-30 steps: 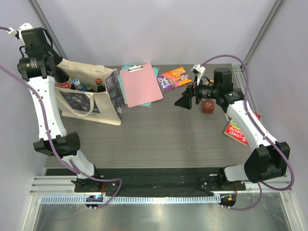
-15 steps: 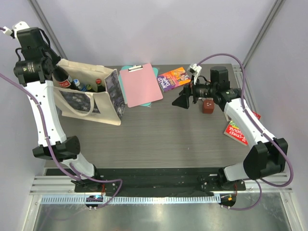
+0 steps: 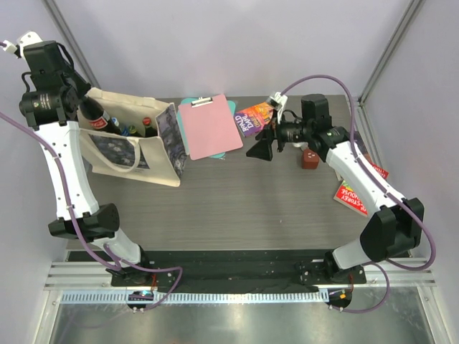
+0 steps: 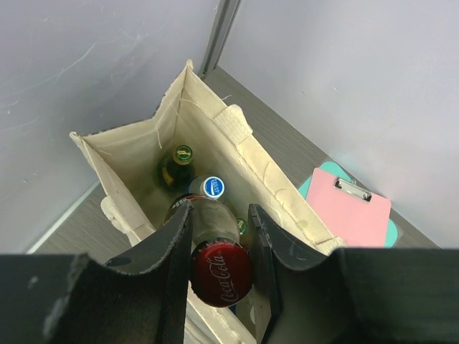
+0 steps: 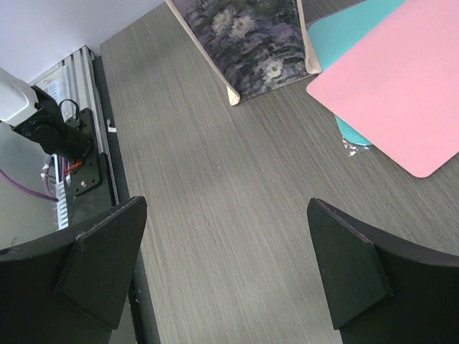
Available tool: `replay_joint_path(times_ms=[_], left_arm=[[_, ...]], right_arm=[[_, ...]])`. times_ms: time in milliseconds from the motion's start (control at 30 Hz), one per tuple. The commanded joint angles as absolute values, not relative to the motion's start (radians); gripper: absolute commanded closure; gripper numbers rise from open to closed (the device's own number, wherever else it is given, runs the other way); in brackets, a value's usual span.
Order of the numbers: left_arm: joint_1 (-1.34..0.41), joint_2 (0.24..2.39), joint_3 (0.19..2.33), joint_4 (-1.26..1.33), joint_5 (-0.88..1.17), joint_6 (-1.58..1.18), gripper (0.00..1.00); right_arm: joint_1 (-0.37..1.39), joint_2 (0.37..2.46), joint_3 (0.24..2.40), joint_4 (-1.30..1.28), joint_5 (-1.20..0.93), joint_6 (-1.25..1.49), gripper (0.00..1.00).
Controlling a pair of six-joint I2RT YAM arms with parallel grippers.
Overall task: Take the beverage out of the canvas bag
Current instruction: Take out the drink from the canvas bag, then place the drink at the center of the board.
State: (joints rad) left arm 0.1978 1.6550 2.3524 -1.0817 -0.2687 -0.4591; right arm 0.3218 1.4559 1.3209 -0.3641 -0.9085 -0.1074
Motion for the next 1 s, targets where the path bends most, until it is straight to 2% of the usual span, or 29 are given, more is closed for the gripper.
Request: replay_joint_path(times_ms=[0, 967], left_arm=[[0.192, 1.562, 2.433, -0.824, -0.224, -0.522, 1.0], [0.186, 1.534, 2.381, -0.787, -0.066, -0.63, 1.0]], right_arm=[[0.344, 1.473, 1.382, -0.311, -0.925, -0.103, 0.0], [0.495, 1.732, 1.723, -0.143, -0.963, 0.104, 0.0]])
